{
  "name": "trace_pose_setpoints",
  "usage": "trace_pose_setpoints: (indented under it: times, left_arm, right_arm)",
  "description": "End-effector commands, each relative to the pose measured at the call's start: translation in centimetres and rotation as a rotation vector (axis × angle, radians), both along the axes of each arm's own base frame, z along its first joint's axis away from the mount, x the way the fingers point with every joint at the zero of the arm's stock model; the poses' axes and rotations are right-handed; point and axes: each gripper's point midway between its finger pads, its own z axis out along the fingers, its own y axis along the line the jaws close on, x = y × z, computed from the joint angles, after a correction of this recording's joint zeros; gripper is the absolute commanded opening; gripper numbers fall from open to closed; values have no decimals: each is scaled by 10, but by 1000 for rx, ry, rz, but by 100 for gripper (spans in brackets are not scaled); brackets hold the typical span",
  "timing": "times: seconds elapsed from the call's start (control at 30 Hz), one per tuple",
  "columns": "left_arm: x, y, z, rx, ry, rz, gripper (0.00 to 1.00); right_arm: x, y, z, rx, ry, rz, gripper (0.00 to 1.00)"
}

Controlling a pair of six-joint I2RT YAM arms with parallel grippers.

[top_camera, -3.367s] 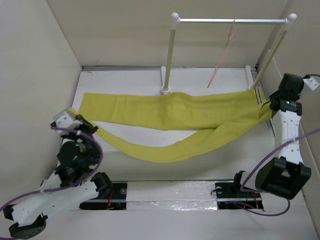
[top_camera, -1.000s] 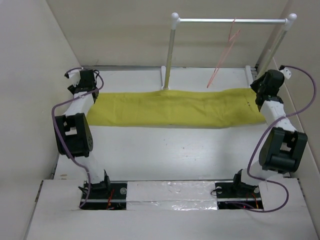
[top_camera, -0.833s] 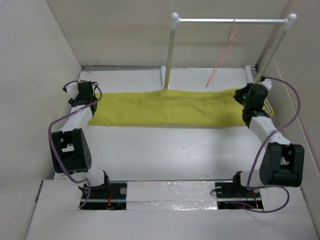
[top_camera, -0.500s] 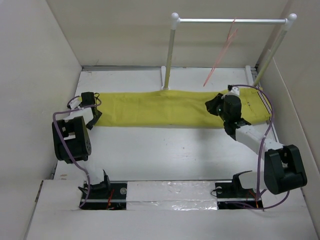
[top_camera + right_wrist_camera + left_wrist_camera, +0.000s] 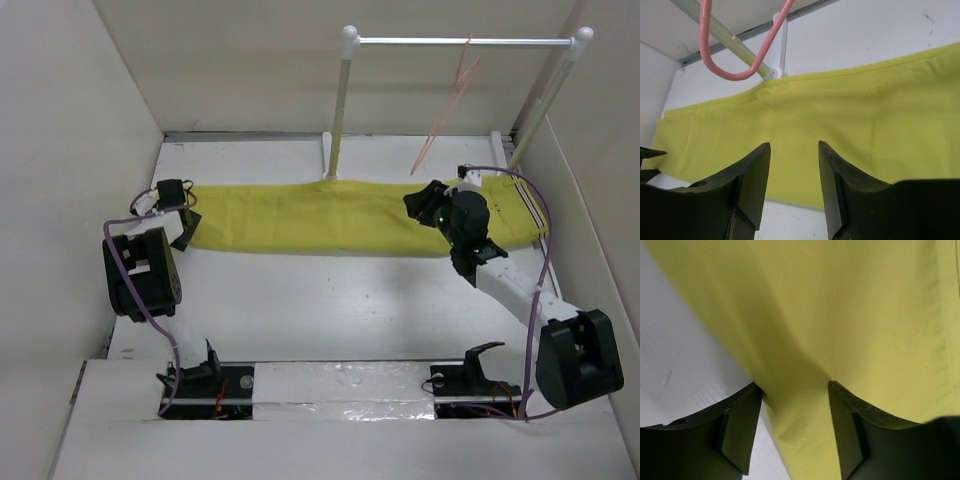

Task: Place the trousers on the hanger
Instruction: Fold the trousers at the center of the board.

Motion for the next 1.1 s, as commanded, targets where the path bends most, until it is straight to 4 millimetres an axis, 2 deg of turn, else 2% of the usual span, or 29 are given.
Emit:
trace_pose_setpoints:
  times: [0.0, 0.03, 0.07, 0.13, 0.17, 0.2, 0.27, 0.3, 0.37, 0.4, 0.43, 0.5, 0.53, 0.63, 0.67, 0.73, 0.8, 0.93, 1.0, 1.03, 1.07]
  left_arm:
    - [1, -8, -16, -66, 26, 4, 51]
    - [4, -7, -15, -63, 20, 6, 50]
    - [6, -6, -17, -61, 21, 4, 50]
    - [10, -5, -15, -56, 18, -2, 48]
    - [11, -5, -15, -53, 14, -8, 43]
    - [10, -6, -16, -57, 12, -16, 32]
    - [16, -7, -9, -51, -32, -42, 21]
    - [15, -8, -10, -47, -32, -52, 8]
    - [18, -8, -8, -45, -46, -66, 0]
    - [21, -8, -5, -37, -50, -79, 0]
    - [22, -7, -5, -34, -48, -84, 0]
    - [25, -8, -3, -33, -51, -96, 0]
    - [27, -8, -2, -30, -59, -103, 0]
    - [34, -10, 4, -31, -85, -137, 0]
    - [36, -10, 6, -30, -89, -146, 0]
    - [41, -10, 12, -24, -99, -160, 0]
    - [45, -7, 17, -8, -95, -168, 0]
    - [51, -2, 22, 23, -100, -177, 0]
    - [56, 1, 24, 39, -101, -184, 0]
    - [56, 2, 23, 44, -93, -183, 0]
    - [55, 3, 22, 48, -85, -184, 0]
  right_arm:
    - [8, -22, 6, -16, -28, -76, 50]
    - [10, -25, 1, -6, -21, -68, 50]
    - [15, -35, -9, -6, 1, -90, 52]
    - [18, -42, -16, 8, 14, -101, 53]
    - [17, -47, -23, 8, 31, -116, 53]
    - [17, -57, -24, 12, 32, -148, 53]
    - [14, -81, -32, -6, 49, -243, 61]
    - [13, -104, -31, -3, 49, -316, 65]
    - [8, -140, -37, 1, 77, -434, 73]
    - [5, -157, -43, 14, 92, -486, 76]
    - [0, -190, -49, 27, 108, -573, 78]
    - [-7, -217, -61, 63, 146, -654, 79]
    - [-12, -238, -73, 72, 176, -716, 79]
    - [-13, -249, -94, 141, 232, -723, 79]
    - [-14, -256, -111, 163, 279, -739, 78]
    - [-11, -261, -121, 227, 295, -741, 77]
    - [-7, -258, -135, 317, 330, -685, 77]
    - [-1, -255, -138, 390, 346, -659, 71]
    - [3, -257, -139, 400, 351, -670, 59]
    - [3, -257, -140, 402, 361, -670, 48]
    - [4, -259, -139, 400, 362, -672, 30]
